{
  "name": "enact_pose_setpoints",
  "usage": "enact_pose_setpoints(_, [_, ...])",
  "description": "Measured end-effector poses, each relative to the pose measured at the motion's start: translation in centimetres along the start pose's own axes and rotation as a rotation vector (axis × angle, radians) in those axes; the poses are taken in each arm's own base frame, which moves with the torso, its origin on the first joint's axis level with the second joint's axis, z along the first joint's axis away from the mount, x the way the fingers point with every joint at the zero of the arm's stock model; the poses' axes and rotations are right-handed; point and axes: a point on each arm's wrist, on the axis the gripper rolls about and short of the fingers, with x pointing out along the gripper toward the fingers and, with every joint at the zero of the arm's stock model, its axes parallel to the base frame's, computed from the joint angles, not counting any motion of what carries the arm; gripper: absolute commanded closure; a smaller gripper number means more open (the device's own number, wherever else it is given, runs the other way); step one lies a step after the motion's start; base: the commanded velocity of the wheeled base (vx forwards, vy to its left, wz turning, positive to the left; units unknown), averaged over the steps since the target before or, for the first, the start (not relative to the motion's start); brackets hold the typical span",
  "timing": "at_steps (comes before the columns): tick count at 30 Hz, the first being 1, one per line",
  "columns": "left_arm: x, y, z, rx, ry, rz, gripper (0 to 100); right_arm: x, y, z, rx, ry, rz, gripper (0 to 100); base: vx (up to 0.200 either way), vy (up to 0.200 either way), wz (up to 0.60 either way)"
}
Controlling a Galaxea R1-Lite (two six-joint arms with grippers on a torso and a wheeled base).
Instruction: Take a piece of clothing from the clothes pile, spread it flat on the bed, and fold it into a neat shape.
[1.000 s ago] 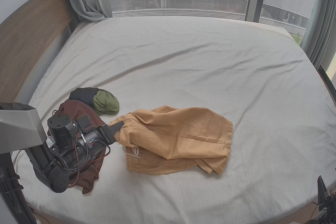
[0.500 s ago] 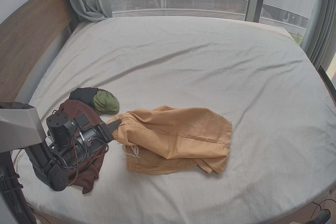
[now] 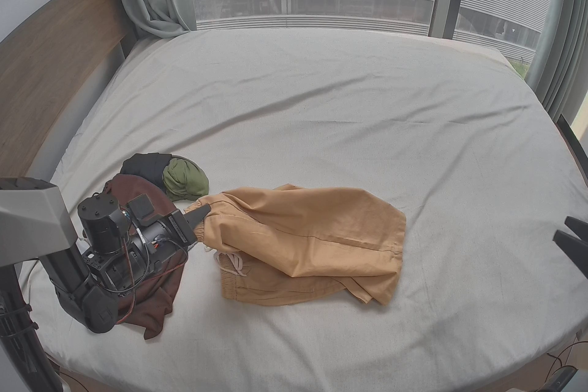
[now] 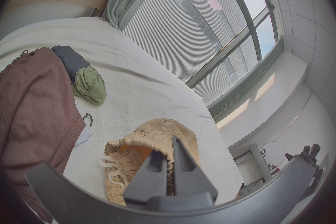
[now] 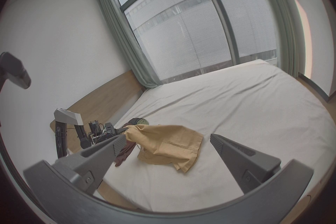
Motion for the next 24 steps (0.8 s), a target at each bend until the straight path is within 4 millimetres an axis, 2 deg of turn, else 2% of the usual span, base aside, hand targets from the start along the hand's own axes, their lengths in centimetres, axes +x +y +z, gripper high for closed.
enact_pose_setpoints(6, [-0.2, 0.1, 0.2, 0.024, -0.007, 0.006, 100, 3.9, -0.1, 2.3, 0.010, 0.046, 0.049, 0, 0.000, 0.000, 0.00])
enact_pose_setpoints(10, [-0.2, 0.1, 0.4, 0.031, -0.016, 0.004, 100, 5.8, -0.4, 2.9, 0.025, 0.047, 0.068, 0, 0.000, 0.000, 0.00])
enact_pose_setpoints(18, [-0.1, -0.3, 1.1, 0.037, -0.042, -0.014, 100, 7.9, -0.9, 2.1, 0.073, 0.116, 0.113, 0, 0.000, 0.000, 0.00])
enact_pose_setpoints(24, [-0.2, -0.4, 1.2, 0.038, -0.044, -0.016, 100, 10.7, -1.8, 1.1, 0.082, 0.131, 0.108, 0, 0.000, 0.000, 0.00])
